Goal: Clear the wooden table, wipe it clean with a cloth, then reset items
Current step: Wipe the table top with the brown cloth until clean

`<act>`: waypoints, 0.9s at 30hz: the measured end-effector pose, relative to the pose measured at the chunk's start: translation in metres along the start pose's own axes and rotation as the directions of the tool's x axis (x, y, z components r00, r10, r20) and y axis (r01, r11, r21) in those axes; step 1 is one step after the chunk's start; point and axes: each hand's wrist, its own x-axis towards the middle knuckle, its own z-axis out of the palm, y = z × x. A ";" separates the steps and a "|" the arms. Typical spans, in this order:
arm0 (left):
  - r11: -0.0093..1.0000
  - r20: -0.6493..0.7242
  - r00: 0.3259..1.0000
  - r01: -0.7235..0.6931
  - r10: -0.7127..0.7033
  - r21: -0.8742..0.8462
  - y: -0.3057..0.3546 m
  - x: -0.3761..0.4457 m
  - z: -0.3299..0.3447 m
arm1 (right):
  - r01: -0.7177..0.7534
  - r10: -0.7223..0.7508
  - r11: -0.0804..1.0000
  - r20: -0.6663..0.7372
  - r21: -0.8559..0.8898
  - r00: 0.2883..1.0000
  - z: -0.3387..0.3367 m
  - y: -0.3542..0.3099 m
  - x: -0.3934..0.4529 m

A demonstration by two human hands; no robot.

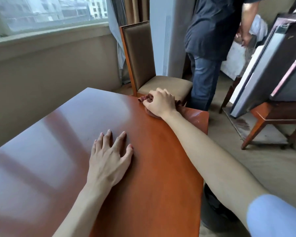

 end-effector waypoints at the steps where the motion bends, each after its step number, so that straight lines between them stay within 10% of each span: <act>1: 1.000 0.001 1.000 -0.003 0.003 0.000 -0.001 0.000 0.001 | -0.025 0.025 1.000 -0.008 0.006 1.000 0.002 0.000 0.004; 15: 1.000 0.020 1.000 -0.011 0.011 -0.006 0.003 -0.007 -0.006 | 0.293 -0.295 0.945 -0.008 0.148 0.955 -0.110 0.011 -0.278; 27: 0.999 -0.028 1.000 -0.014 0.015 0.035 -0.004 0.001 0.004 | 0.111 -0.111 0.994 0.009 0.006 0.994 -0.008 0.008 -0.017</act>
